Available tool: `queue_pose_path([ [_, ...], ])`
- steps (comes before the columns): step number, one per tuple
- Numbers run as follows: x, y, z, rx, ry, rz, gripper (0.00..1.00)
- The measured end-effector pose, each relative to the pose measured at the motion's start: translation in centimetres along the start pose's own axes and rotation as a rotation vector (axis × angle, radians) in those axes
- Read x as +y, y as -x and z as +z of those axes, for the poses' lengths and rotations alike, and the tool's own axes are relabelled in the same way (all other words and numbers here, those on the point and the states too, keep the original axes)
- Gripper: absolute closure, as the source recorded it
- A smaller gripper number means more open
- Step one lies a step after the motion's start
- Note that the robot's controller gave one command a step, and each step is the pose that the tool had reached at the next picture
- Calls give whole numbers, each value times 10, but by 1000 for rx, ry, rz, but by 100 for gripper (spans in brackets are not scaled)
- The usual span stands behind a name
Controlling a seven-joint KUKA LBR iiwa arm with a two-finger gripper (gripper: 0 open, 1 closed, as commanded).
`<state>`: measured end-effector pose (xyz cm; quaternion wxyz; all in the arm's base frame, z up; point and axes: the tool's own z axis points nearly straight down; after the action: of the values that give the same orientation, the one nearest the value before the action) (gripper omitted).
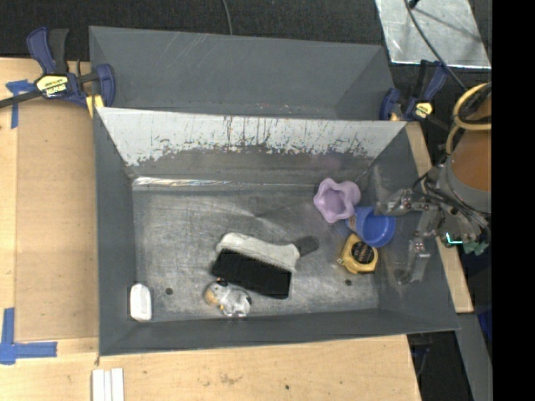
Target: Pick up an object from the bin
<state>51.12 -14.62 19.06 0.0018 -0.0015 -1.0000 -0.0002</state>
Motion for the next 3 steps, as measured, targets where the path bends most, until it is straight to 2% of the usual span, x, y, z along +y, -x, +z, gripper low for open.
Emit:
queue_pose_path([
  [1,1,2,-4,-7,-2,-3,0],
  [2,18,40,10,-9,-4,-90,0],
  [3,35,69,26,-11,0,-131,0],
])
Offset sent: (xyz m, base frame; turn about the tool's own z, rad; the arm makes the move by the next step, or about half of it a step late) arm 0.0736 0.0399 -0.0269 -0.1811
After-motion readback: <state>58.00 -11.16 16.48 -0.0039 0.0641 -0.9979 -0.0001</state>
